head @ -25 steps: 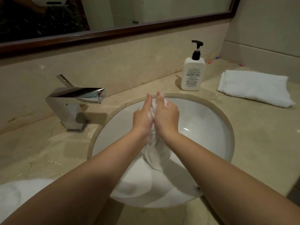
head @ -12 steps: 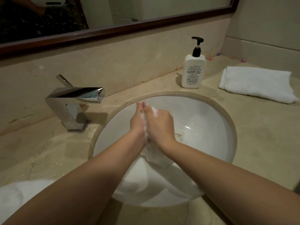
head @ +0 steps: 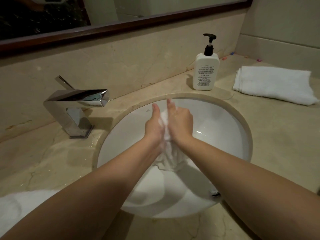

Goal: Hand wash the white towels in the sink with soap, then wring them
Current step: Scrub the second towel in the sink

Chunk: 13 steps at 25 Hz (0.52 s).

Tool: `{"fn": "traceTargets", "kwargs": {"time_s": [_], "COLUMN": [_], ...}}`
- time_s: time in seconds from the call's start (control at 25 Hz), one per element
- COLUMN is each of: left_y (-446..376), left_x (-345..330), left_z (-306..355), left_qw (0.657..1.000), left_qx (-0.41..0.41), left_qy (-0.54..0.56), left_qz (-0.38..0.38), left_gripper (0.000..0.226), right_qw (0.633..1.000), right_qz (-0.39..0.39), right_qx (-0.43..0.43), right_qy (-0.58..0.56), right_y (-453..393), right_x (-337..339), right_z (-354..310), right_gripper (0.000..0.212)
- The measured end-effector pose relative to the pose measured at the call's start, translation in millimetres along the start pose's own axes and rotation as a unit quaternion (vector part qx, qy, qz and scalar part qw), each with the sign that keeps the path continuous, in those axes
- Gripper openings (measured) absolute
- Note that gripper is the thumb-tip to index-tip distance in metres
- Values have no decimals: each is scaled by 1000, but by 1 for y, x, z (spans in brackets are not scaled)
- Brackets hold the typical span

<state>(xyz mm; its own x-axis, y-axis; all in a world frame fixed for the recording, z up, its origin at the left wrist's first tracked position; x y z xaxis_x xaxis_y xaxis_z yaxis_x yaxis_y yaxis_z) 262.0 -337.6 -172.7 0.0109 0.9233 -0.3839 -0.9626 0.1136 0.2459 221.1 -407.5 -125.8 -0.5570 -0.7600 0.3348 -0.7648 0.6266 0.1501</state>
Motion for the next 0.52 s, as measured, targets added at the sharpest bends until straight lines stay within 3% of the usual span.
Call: {"fn": "traceTargets", "kwargs": {"time_s": [0.12, 0.28, 0.4, 0.52], "left_y": [-2, -1, -3, 3], "left_x": [9, 4, 4, -1], "left_z": [-2, 0, -1, -2], "left_qw": [999, 1000, 1000, 1000], "left_qx": [21, 19, 8, 30], "left_qy": [45, 0, 22, 3], "left_qz": [-5, 8, 11, -2], "left_gripper": [70, 67, 68, 75], "right_qw": [999, 1000, 998, 1000], "right_qz": [-43, 2, -40, -9], "right_qx": [31, 4, 40, 2], "right_qy": [13, 0, 16, -1], "right_y": [15, 1, 7, -8], "right_x": [-10, -3, -8, 1], "right_z": [3, 2, 4, 3], "right_gripper": [63, 63, 61, 63]}}
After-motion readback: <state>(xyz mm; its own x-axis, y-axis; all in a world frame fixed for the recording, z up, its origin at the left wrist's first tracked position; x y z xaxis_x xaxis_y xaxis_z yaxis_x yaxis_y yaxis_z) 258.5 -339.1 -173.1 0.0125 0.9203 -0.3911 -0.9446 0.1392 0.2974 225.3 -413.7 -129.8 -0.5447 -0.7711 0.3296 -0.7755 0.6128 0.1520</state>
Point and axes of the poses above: each hand's wrist, its own y-axis away from the middle knuckle, its own x-axis out of the back of the hand, z = x × y, the point moved 3 cm from there along -y, towards the middle knuckle, and after that the axes turned 15 degrees about -x, right-handed, at the moved point
